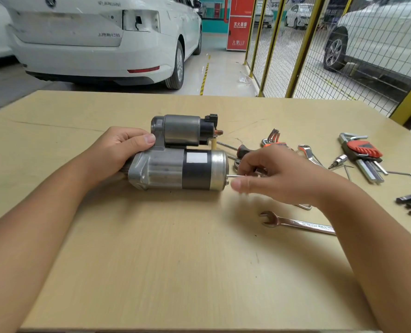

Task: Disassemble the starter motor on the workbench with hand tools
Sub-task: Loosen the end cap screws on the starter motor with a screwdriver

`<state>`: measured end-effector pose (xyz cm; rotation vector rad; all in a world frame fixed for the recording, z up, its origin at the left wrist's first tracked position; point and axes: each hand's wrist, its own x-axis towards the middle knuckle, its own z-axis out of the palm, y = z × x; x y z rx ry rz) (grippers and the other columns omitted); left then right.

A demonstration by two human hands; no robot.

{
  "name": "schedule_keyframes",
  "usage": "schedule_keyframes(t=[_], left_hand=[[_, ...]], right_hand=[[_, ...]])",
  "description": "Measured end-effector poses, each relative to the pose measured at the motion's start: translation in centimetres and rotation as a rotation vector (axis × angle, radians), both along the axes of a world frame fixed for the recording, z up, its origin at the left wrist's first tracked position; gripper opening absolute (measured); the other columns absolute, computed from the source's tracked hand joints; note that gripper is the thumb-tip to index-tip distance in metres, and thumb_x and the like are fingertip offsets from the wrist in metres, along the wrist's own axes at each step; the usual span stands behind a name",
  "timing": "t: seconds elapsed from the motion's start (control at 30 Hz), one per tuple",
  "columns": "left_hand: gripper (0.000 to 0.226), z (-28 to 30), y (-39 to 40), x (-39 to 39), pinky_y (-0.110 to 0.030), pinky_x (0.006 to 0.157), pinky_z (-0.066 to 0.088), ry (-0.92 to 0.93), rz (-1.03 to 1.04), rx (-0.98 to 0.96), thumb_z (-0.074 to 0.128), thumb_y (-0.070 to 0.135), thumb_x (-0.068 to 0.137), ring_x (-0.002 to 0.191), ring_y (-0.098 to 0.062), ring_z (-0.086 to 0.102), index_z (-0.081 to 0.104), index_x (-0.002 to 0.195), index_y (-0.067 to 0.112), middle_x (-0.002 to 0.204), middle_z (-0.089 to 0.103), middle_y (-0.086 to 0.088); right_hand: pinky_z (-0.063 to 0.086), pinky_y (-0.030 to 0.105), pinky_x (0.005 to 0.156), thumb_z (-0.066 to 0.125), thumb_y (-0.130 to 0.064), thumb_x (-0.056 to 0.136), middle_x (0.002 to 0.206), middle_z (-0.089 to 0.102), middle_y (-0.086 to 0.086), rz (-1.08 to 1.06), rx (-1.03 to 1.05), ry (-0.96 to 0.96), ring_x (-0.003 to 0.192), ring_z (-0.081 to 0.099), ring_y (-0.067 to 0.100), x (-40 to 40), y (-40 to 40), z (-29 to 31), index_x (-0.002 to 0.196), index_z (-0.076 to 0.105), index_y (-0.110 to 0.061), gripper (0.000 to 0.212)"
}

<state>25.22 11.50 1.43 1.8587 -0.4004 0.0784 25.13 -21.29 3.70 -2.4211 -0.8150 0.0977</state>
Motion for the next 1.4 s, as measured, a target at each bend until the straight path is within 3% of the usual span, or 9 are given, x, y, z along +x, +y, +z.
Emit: schedule_keyframes(t=[0.1,0.33,0.5,0.57,0.7,0.87,1.07,1.2,1.4], left_hand=[[0.033,0.03,-0.01,-0.09,-0.015,0.051,0.041,0.002,-0.013,-0.005,0.06,0.05,0.086,0.056,-0.003,0.049,0.062,0.063,0.026,0.063,0.053,0.012],[0.035,-0.06,0.09,-0.03,-0.016,0.051,0.04,0.001,-0.01,0.003,0.061,0.051,0.087,0.056,-0.005,0.048,0.058,0.063,0.025,0.063,0.051,0.01],[0.036,-0.07,0.14,-0.01,-0.016,0.051,0.041,0.001,-0.006,0.01,0.061,0.052,0.087,0.057,-0.005,0.049,0.06,0.064,0.024,0.064,0.052,0.009],[0.037,-0.09,0.16,0.01,-0.015,0.051,0.04,-0.002,0.002,0.021,0.061,0.052,0.087,0.056,-0.005,0.048,0.058,0.064,0.024,0.063,0.051,0.01],[0.038,-0.17,0.26,0.11,-0.016,0.051,0.04,-0.004,0.013,0.023,0.061,0.052,0.087,0.056,-0.005,0.047,0.057,0.063,0.023,0.063,0.051,0.009],[0.038,-0.28,0.42,0.15,-0.017,0.052,0.04,0.005,0.006,0.022,0.061,0.052,0.088,0.057,-0.007,0.047,0.056,0.063,0.024,0.064,0.05,0.009],[0.04,-0.39,0.48,0.25,-0.019,0.052,0.039,0.007,0.023,0.035,0.062,0.054,0.087,0.058,-0.009,0.047,0.056,0.065,0.022,0.065,0.05,0.006],[0.051,-0.32,0.54,0.15,-0.02,0.053,0.04,0.012,0.023,0.031,0.071,0.069,0.08,0.06,-0.011,0.048,0.058,0.067,0.021,0.067,0.052,0.004],[0.056,-0.34,0.64,0.13,-0.022,0.055,0.041,0.012,0.025,0.034,0.071,0.07,0.08,0.065,-0.016,0.05,0.06,0.071,0.016,0.071,0.054,-0.002]], right_hand=[[0.037,0.012,0.052,0.055,-0.039,0.1,0.069,0.072,-0.01,-0.007,0.002,0.097,0.053,0.053,-0.002,0.03,0.09,0.01,0.074,0.07,-0.021,0.035],[0.037,0.013,0.055,0.084,-0.03,0.078,0.066,0.061,-0.012,-0.023,-0.014,-0.081,0.064,0.054,-0.001,0.36,-0.08,-0.09,0.072,0.066,-0.026,0.02],[0.049,0.023,0.06,0.058,-0.039,0.099,0.066,0.071,-0.012,-0.001,0.017,0.067,0.062,0.063,0.003,0.58,-0.26,-0.12,0.072,0.071,-0.024,0.033],[0.039,0.014,0.052,0.066,-0.033,0.095,0.061,0.066,-0.017,0.001,0.008,-0.003,0.055,0.057,0.0,0.71,-0.27,-0.15,0.069,0.068,-0.024,0.027],[0.039,0.013,0.055,0.087,-0.031,0.073,0.068,0.065,-0.012,-0.025,0.057,-0.082,0.064,0.057,0.0,0.7,-0.53,-0.18,0.075,0.067,-0.024,0.022],[0.039,0.013,0.05,0.06,-0.036,0.098,0.067,0.07,-0.006,-0.007,0.027,0.023,0.051,0.053,-0.001,0.86,-0.46,-0.24,0.073,0.07,-0.021,0.031],[0.045,0.026,0.059,0.08,-0.039,0.08,0.068,0.066,-0.013,-0.016,0.058,-0.067,0.062,0.056,0.003,0.79,-0.82,0.13,0.075,0.067,-0.028,0.018],[0.037,0.012,0.049,0.059,-0.035,0.099,0.06,0.065,-0.015,-0.001,-0.002,0.012,0.05,0.053,-0.001,0.69,-0.58,0.0,0.067,0.066,-0.026,0.034],[0.043,0.028,0.058,0.082,-0.038,0.078,0.07,0.065,-0.013,-0.019,0.064,-0.063,0.063,0.056,0.003,0.66,-0.78,0.24,0.076,0.065,-0.028,0.02]])
